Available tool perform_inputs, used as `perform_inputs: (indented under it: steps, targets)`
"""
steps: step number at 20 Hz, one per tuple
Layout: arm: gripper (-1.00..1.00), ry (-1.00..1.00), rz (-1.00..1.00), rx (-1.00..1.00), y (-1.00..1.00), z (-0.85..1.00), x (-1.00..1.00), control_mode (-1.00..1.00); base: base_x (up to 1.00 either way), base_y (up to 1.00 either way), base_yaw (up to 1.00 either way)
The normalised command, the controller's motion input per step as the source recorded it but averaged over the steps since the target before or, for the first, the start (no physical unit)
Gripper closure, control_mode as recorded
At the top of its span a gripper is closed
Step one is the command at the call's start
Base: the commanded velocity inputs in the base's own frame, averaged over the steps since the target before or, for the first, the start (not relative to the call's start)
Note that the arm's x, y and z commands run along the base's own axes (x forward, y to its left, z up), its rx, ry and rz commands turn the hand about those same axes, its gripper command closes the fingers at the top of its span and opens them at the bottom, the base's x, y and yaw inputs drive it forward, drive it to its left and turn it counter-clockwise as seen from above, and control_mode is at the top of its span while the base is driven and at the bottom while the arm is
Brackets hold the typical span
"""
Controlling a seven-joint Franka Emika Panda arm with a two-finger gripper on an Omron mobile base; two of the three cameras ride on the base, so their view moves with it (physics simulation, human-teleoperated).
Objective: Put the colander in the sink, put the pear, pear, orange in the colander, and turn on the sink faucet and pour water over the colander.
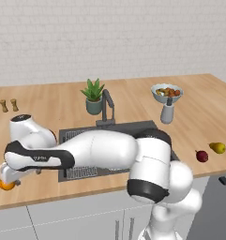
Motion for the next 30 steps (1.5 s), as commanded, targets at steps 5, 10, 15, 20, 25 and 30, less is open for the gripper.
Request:
perform_inputs:
  steps: [5, 10, 15, 20, 25, 30]
  targets:
    - [-1.00, 0.00, 0.00, -0.08, 0.26, -0.36, 0.20, -1.00, 0.00, 0.00, 0.00]
    - [-1.00, 0.00, 0.00, -0.05, 0.25, -0.30, 0.34, -1.00, 0.00, 0.00, 0.00]
    - [-1.00, -0.05, 0.00, -0.01, 0.16, -0.53, 0.09, -1.00, 0.00, 0.00, 0.00]
    - [-1.00, -0.12, 0.00, 0.00, 0.13, -0.30, 0.00, -1.00, 0.00, 0.00, 0.00]
    - [-1.00, -0.07, 0.00, 0.00, 0.11, -0.27, 0.06, -1.00, 0.00, 0.00, 0.00]
    - [-1.00, -0.03, 0.00, 0.00, 0.09, -0.25, 0.12, -1.00, 0.00, 0.00, 0.00]
